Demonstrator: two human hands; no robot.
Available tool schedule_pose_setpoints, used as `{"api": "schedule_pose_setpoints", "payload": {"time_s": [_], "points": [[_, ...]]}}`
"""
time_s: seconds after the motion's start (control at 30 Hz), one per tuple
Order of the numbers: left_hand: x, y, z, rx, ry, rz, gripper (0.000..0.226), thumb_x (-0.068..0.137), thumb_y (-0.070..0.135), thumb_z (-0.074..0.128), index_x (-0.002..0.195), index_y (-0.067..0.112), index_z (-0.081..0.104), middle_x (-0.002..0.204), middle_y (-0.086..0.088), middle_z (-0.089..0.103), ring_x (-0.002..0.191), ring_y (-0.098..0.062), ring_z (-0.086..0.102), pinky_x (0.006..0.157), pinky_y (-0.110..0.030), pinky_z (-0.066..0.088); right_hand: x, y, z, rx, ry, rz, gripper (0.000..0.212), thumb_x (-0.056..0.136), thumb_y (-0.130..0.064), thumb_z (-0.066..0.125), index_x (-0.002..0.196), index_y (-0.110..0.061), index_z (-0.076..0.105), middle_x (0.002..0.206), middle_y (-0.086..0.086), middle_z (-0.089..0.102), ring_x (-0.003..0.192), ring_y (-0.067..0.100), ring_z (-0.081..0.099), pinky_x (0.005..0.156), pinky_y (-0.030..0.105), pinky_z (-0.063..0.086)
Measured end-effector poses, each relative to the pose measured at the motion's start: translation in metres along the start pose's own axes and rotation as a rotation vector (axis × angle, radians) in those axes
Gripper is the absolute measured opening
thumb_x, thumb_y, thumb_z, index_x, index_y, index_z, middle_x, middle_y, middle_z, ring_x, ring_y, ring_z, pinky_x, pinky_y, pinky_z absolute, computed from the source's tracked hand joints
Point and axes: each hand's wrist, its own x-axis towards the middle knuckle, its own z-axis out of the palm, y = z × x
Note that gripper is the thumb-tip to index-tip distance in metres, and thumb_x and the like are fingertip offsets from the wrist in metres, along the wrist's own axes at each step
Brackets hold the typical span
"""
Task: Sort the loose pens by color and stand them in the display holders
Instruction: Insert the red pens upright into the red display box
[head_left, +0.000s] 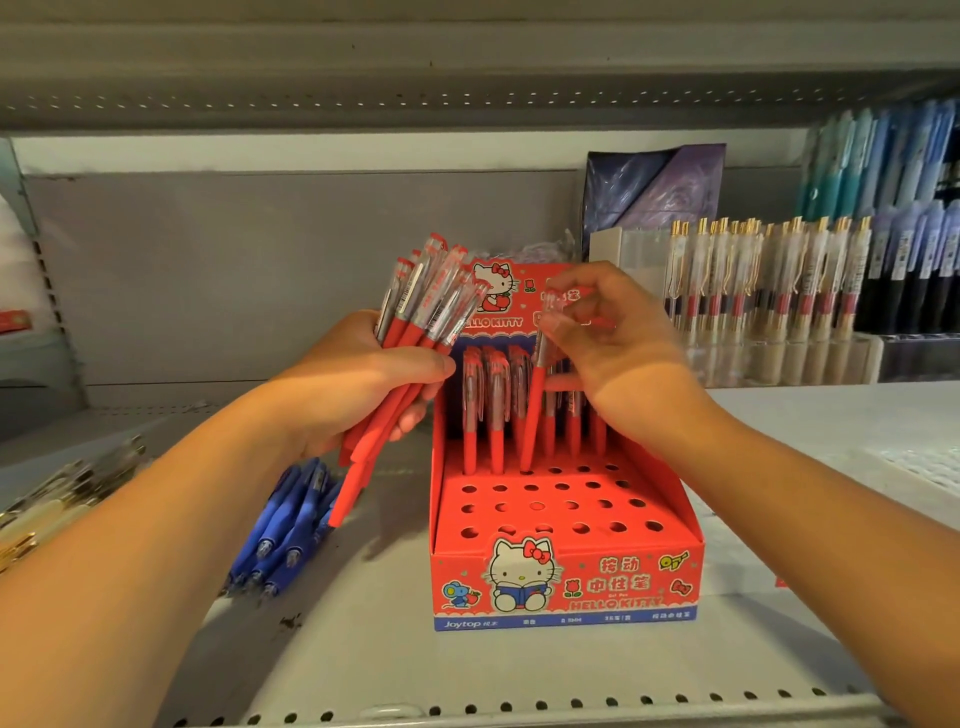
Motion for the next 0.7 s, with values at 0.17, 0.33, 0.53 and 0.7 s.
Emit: {"api": "schedule_pose_setpoints", "payload": {"time_s": [0.17, 0.33, 0.53, 0.7], "points": [[0.0, -0.0006, 0.0005, -0.021, 0.039, -0.011, 0.019, 0.071, 0.017, 0.067, 0.072, 0.001, 0.056, 0.069, -0.021, 0.048, 0.04, -0.022, 0.042, 0.038, -0.025, 0.037, -0.0052, 0.0022, 0.0002, -0.03, -0.105, -0.002, 0.034, 0.088, -0.005, 0.068, 0.083, -0.038, 0.062, 0.077, 0.004, 0.055, 0.068, 0.024, 0.061, 0.05, 0.042, 0.06], [0.0008, -0.0027, -0.0008, -0.029, 0.02, -0.003, 0.017, 0.072, 0.018, 0.068, 0.065, 0.006, 0.058, 0.066, -0.021, 0.048, 0.038, -0.023, 0.042, 0.038, -0.025, 0.038, -0.0076, 0.0059, -0.0016, -0.247, -0.303, 0.113, 0.018, 0.088, -0.01, 0.069, 0.089, -0.026, 0.061, 0.073, 0.008, 0.067, 0.062, 0.024, 0.072, 0.052, 0.043, 0.06], [0.0, -0.0023, 0.0003, -0.022, -0.048, 0.011, 0.018, 0.071, 0.022, 0.074, 0.061, 0.011, 0.064, 0.054, -0.018, 0.05, 0.037, -0.02, 0.046, 0.037, -0.024, 0.04, -0.0047, 0.0049, -0.0048, -0.402, -0.279, 0.073, 0.01, 0.085, -0.023, 0.073, 0.089, -0.03, 0.066, 0.07, -0.004, 0.068, 0.058, 0.01, 0.067, 0.052, 0.022, 0.049], [-0.0045, -0.0007, 0.0048, -0.026, -0.165, 0.031, 0.022, 0.064, 0.032, 0.078, 0.066, 0.013, 0.067, 0.062, -0.022, 0.054, 0.04, -0.023, 0.046, 0.038, -0.025, 0.041, -0.0069, -0.0028, -0.0018, -0.205, -0.176, -0.029, 0.019, 0.083, -0.022, 0.075, 0.098, -0.031, 0.068, 0.081, -0.008, 0.067, 0.056, -0.003, 0.052, 0.06, 0.014, 0.041]]}}
